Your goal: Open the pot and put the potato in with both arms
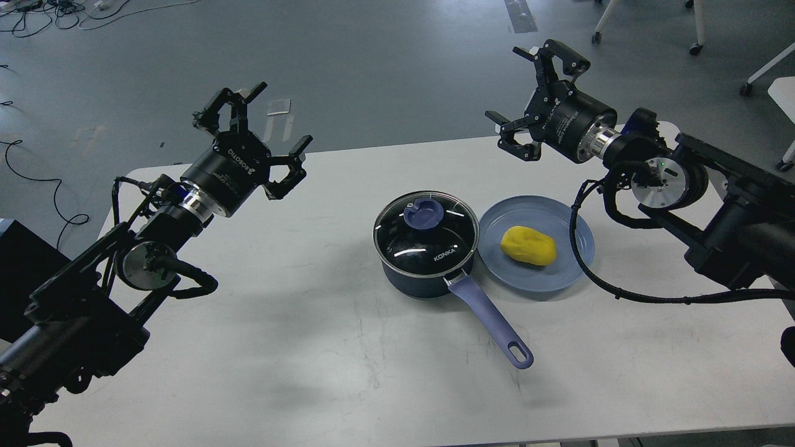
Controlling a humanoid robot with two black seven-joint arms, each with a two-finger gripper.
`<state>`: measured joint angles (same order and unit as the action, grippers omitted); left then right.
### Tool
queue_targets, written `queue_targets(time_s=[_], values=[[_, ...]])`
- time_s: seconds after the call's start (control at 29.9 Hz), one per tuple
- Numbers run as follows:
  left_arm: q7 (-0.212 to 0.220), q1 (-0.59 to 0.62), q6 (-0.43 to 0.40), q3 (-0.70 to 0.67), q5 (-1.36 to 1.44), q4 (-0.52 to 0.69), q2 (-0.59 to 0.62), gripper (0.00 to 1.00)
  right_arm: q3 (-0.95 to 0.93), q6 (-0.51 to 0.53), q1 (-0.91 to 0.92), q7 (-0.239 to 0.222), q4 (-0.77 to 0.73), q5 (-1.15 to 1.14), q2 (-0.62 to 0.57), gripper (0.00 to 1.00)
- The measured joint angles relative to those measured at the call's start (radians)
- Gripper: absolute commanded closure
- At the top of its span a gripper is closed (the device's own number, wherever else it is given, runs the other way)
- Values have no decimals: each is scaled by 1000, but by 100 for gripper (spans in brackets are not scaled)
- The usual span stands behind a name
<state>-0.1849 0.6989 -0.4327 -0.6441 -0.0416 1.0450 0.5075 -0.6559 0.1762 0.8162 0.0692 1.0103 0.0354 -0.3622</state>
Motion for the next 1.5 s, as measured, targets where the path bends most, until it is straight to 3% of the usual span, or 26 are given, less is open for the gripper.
queue_targets(time_s=[1.07,1.17,1.27,1.34,1.5], values=[[-16,53,114,7,62,16,-26,1,3,-3,19,1,-8,-9,-1,0],[-43,74,139,7,238,28,-32,1,3,-4,14,1,-12,-9,-8,0],[-124,94,262,2,565,72,-38,1,-7,-4,8,1,-16,-9,-49,0],[-156,102,332,5,742,118,-39,1,-10,-3,5,1,-24,-9,-72,0],[-180,110,388,23,1018,190,-57,1,-12,-3,-16,0,-66,-7,-110,0]])
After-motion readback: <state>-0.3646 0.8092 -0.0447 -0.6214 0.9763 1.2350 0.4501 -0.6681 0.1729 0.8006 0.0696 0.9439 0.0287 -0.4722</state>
